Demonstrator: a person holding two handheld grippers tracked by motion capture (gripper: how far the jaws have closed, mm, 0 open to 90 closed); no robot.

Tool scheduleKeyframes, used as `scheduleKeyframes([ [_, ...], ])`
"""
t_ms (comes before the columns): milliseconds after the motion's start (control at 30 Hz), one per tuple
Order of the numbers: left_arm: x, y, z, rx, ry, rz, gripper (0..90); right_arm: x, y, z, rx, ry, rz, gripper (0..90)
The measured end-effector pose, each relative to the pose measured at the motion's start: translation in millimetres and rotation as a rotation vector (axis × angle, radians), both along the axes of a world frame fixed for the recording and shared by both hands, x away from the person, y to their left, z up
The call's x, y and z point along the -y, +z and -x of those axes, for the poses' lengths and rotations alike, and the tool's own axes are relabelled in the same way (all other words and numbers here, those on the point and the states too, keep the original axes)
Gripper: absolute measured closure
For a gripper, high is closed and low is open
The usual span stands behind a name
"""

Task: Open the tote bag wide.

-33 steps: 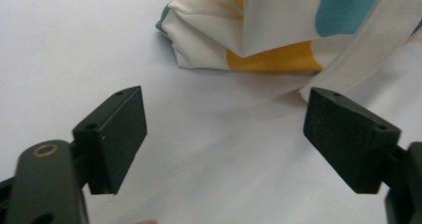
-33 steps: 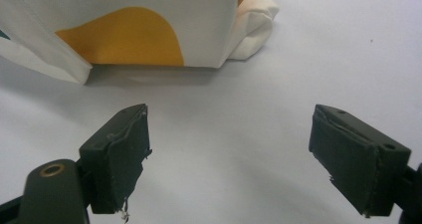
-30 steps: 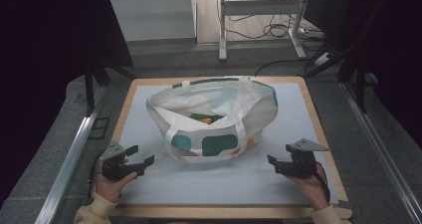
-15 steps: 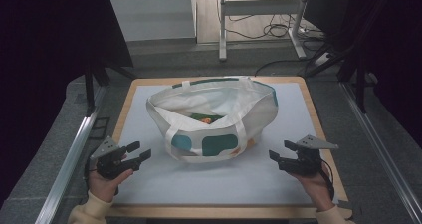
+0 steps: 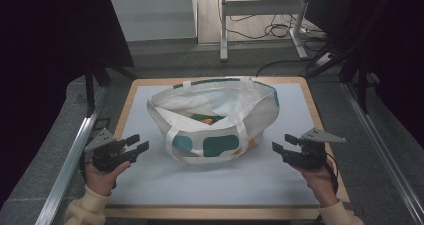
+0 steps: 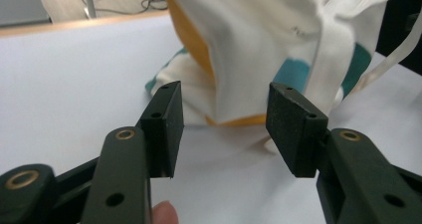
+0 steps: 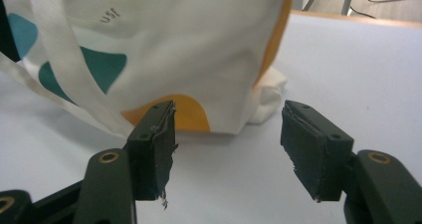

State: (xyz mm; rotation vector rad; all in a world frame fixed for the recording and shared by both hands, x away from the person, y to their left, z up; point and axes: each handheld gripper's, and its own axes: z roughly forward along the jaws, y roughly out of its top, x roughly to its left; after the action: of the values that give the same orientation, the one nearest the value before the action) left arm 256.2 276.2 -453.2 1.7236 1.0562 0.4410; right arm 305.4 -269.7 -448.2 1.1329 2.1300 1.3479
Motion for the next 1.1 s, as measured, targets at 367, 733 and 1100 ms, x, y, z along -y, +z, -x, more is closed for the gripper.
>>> scheduleKeyframes([
  [367,-4.8,15.6,-43.8,0.016,-0.023,0.037,43.0,-5.8,32.9,-40.1,0.047,-0.010,-0.013,36.9],
  [733,1.6,19.0,-79.5,0.005,-0.056,0.040,34.3,-15.5,41.1,-61.9,0.060,0.017,-0.022,35.9],
  [1100,6.9,23.3,-91.0,-0.020,-0.089,0.011,77.3,-22.9,42.1,-78.5,0.034,0.063,-0.038,66.9],
])
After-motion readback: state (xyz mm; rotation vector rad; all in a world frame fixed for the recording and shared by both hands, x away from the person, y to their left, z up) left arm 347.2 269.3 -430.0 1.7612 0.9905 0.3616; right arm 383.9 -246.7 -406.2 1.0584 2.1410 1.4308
